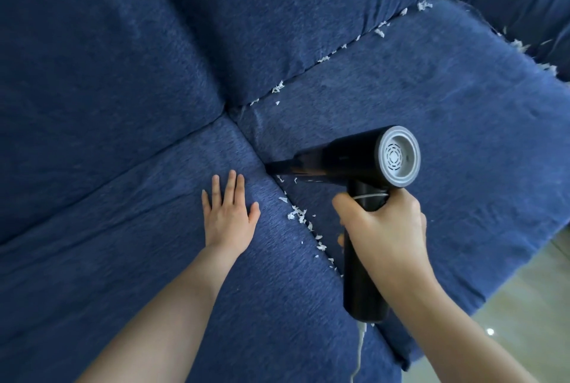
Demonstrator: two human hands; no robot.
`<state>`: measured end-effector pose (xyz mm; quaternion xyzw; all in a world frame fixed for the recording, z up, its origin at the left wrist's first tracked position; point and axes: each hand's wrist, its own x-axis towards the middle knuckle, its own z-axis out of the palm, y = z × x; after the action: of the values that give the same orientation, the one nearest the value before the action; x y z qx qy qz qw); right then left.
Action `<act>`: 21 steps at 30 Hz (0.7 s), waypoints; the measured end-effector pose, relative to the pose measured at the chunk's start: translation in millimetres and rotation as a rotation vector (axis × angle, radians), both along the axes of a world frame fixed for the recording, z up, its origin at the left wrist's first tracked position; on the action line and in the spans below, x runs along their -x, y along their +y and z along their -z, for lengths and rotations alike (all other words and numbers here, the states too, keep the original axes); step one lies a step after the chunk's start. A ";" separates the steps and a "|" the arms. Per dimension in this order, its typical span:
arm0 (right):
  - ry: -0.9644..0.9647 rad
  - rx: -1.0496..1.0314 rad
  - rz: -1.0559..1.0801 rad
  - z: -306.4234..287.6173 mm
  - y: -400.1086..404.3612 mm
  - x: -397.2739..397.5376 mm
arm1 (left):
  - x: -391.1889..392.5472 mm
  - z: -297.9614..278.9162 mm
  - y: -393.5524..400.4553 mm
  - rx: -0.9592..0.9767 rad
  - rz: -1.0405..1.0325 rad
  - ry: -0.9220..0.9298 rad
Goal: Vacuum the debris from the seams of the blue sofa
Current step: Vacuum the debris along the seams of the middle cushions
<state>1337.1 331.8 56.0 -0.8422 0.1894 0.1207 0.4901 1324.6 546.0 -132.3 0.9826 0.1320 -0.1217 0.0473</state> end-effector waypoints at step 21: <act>0.010 -0.025 -0.056 -10.2 -84.8 -1.1 | 27.6 7.0 -59.5 -0.094 -0.113 0.038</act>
<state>1338.2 247.1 66.2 -0.8404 0.1667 0.1407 0.4961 1296.9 486.5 -139.4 0.9722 0.1937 -0.1313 0.0055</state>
